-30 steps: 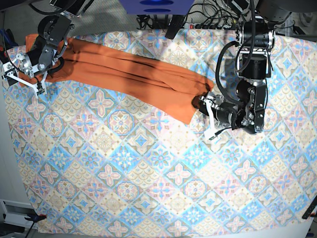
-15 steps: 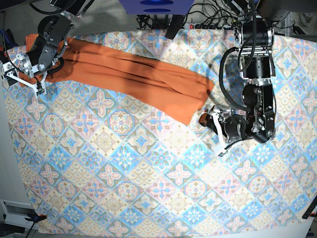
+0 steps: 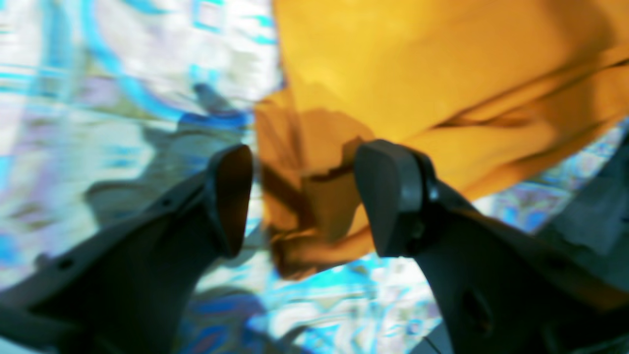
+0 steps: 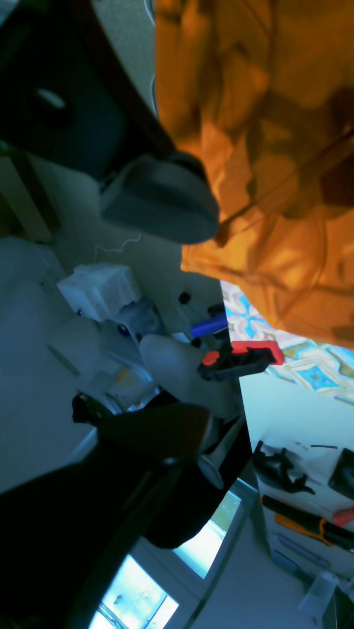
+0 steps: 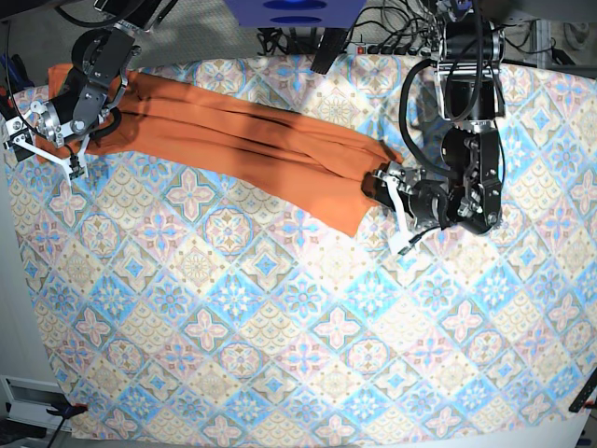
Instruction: Fold the T-shirt properly
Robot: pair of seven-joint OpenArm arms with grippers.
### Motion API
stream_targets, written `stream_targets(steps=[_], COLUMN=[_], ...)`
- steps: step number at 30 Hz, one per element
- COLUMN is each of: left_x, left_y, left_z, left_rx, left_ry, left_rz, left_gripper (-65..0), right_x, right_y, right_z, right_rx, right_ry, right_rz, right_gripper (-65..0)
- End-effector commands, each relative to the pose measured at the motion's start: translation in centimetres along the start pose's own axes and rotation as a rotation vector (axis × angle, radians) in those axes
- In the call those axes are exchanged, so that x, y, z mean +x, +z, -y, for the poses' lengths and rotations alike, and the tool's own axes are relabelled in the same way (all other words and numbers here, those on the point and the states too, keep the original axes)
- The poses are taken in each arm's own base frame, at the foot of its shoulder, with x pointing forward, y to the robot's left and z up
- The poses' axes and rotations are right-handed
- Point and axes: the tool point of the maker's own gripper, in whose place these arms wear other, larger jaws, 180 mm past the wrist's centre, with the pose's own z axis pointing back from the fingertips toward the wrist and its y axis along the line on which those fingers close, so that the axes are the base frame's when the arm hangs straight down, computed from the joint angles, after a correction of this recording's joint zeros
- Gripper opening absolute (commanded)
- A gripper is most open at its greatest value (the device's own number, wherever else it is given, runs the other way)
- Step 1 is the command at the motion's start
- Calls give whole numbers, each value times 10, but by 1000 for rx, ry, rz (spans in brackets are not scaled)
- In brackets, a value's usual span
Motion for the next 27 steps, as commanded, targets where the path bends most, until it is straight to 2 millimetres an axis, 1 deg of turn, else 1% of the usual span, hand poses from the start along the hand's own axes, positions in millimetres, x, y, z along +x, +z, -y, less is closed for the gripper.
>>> stream_targets(steps=[1, 4, 6, 9, 11, 13, 14, 16, 17, 19, 21, 22, 25, 27], left_x=[17, 10, 9, -3, -16, -35, -43, -55, -59, -62, -60, -58, -56, -54], left_y=[3, -3, -4, -10, -18, -28, -32, -37, -41, -50, -54, -56, -57, -54], left_z=[6, 15, 15, 15, 13, 13, 13, 12, 14, 22, 30, 32, 33, 29], left_rx=[-12, -40, -38, -55, -72, -100, -110, -122, -132, -150, -162, -166, -168, -162], left_ry=[-34, -42, -41, -11, 21, 66, 82, 110, 120, 98, 72, 65, 63, 79], left_rz=[37, 20, 15, -11, -48, -103, -126, -155, -158, -171, -172, -168, -159, -143], left_gripper=[-282, -282, -282, -286, -289, -293, -306, -363, -408, -518, -596, -624, -641, -645], right_x=[0, -1, -1, -2, -2, -2, -2, -2, -2, -2, -2, -2, -2, -3], right_y=[4, 4, 4, 3, 3, 3, 3, 3, 3, 3, 3, 3, 3, 3], right_z=[11, 11, 12, 12, 12, 12, 12, 12, 12, 12, 12, 12, 12, 12], right_rx=[-38, -37, -39, -39, -39, -39, -39, -39, -39, -39, -39, -39, -39, -39], right_ry=[-9, -8, -11, -12, -12, -12, -12, -11, -11, -11, -11, -11, -11, -12], right_rz=[-2, -3, -5, -6, -6, -6, -6, -7, -7, -7, -7, -7, -7, -8], right_gripper=[-135, -135, -135, -135, -135, -135, -135, -135, -135, -135, -135, -135, -135, -135])
